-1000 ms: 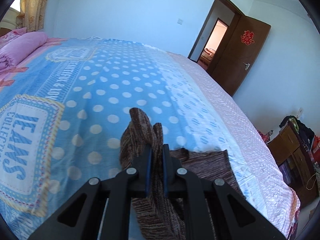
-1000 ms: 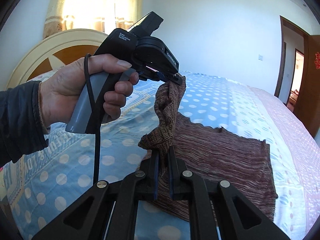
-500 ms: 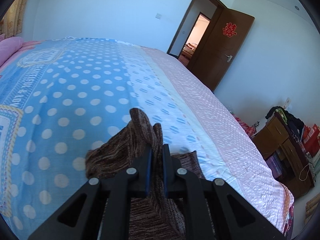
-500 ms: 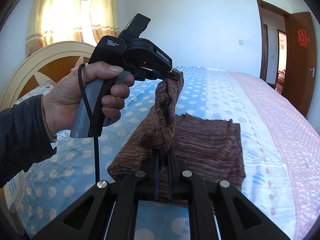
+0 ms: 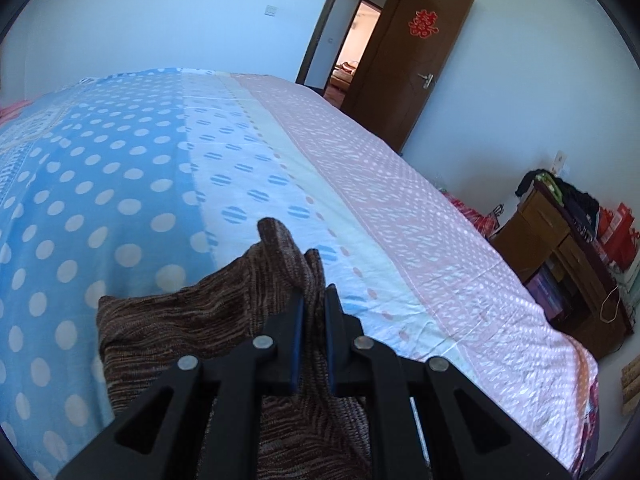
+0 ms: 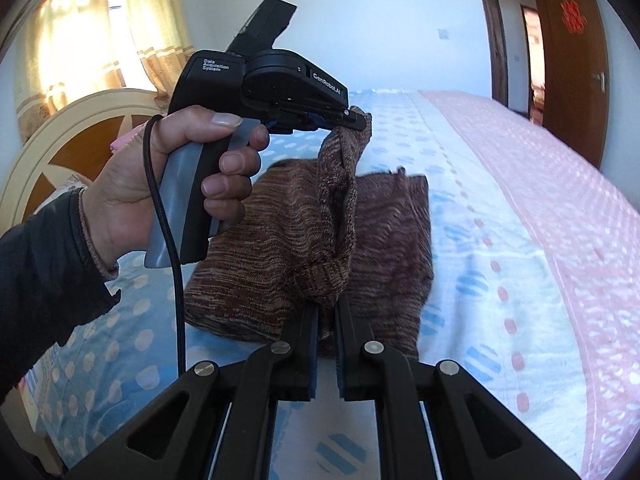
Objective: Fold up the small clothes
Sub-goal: 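Lift the side edge with both tools and fold it over the other half, then open both tools to release the folded sweater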
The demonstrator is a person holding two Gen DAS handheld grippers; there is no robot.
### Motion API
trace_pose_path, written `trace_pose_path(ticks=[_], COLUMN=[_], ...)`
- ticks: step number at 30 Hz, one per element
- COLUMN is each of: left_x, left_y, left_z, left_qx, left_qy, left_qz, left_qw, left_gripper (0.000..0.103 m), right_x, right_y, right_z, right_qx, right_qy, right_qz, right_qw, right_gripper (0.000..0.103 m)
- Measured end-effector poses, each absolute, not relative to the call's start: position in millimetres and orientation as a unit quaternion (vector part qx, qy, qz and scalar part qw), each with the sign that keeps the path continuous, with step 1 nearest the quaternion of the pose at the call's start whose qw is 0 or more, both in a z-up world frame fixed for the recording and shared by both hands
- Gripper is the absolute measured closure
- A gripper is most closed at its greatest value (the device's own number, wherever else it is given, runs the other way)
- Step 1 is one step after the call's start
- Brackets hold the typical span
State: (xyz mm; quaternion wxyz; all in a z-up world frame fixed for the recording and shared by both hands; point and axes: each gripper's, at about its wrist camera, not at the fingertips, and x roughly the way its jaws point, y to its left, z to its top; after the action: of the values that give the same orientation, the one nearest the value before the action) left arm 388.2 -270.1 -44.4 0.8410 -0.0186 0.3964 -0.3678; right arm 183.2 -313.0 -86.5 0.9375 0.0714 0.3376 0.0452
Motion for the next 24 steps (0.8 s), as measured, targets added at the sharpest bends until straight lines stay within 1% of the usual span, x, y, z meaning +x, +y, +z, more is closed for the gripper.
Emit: trace_pose_path(ticks=[7,9,11,13,15,16,17,18,19,24], left_x=[385.0,380.3,373.0,363.9,347.5,342.1,336.3,329.9,325.1,307.0], left_y=[-303.0,-306.9,-303.6,-296.4,-279.0,-269.7,-255.4,-239.7,-225.8,-173.3], left_z=[-79.7,-83.6,-79.9,-71.2,-58.3,-54.5,-51.2,-49.9,-50.9,-78.3], left_qx=[0.018,0.025,0.029,0.031,0.049,0.050,0.046,0.049,0.055,0.065], left_qy=[0.413,0.415,0.415,0.401,0.375,0.367,0.356,0.346,0.340,0.340], left_qz=[-0.360,-0.354,-0.347,-0.360,-0.358,-0.358,-0.357,-0.346,-0.332,-0.284], left_qw=[0.836,0.838,0.841,0.842,0.854,0.857,0.862,0.871,0.878,0.894], left_gripper=[0.093,0.091,0.083,0.082,0.070,0.058,0.045,0.042,0.041,0.041], right_x=[188.4,188.8,188.6,187.5,180.9,175.3,171.2,168.5,168.3,207.7], right_y=[-339.2,-341.8,-343.5,-345.7,-349.0,-355.2,-359.9,-363.0,-365.3,-364.7], right_z=[-113.8,-117.7,-117.9,-116.3,-113.7,-113.5,-113.4,-109.1,-105.4,-83.8], right_qx=[0.141,0.147,0.154,0.161,0.160,0.156,0.153,0.150,0.150,0.116], right_qy=[0.379,0.385,0.387,0.385,0.381,0.377,0.373,0.362,0.352,0.335], right_qz=[0.032,0.032,0.036,0.040,0.022,0.012,0.004,-0.007,-0.013,-0.006], right_qw=[0.914,0.911,0.908,0.908,0.910,0.913,0.915,0.920,0.924,0.935], right_gripper=[0.097,0.097,0.097,0.097,0.096,0.093,0.075,0.054,0.047,0.046])
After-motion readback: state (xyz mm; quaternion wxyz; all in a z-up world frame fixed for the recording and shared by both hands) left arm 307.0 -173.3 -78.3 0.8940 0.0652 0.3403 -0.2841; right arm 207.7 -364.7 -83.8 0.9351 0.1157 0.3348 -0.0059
